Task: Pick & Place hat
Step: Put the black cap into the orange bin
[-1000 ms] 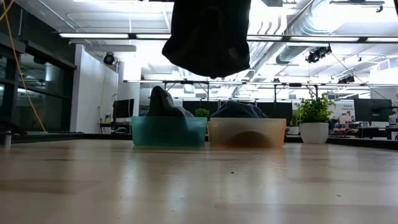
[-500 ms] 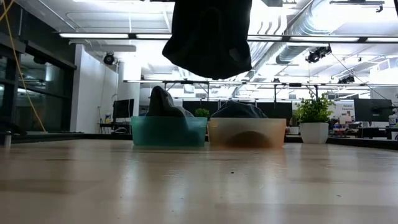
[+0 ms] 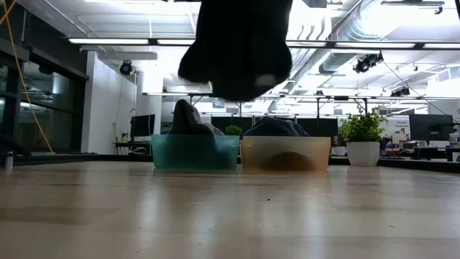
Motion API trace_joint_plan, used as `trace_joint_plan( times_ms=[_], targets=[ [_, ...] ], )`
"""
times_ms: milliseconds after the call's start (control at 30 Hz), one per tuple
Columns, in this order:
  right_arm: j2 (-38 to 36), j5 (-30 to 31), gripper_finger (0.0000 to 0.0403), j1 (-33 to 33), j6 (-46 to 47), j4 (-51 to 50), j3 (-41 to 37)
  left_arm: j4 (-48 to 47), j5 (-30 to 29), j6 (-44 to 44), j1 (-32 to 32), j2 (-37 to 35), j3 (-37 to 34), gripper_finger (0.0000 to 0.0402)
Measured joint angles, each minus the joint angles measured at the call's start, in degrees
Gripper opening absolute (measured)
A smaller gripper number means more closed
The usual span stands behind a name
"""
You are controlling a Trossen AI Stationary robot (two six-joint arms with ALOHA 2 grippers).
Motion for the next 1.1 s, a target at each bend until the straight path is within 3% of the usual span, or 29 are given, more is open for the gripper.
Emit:
trace_joint_plan(
  times_ms=[200,467,800,1100],
  targets=[
    [0.0,1.4,0.0005,0.0,-0.2,-2.0,0.0,0.4,0.1,-0.1,0.0,0.0,0.0,0.0035],
    [-0.1,9.2,0.0005,0.0,-0.2,-8.4,0.0,0.1,0.1,-1.5,0.0,-1.5,0.0,0.0050],
    [-0.2,20.1,0.0005,0.7,-7.9,-8.6,0.0,-2.0,0.1,-17.9,0.0,-7.2,0.1,0.0129],
    [-0.3,28.3,0.0005,2.1,-12.3,-13.6,0.0,-17.3,0.0,-31.0,0.0,-13.3,0.1,0.0158]
  ],
)
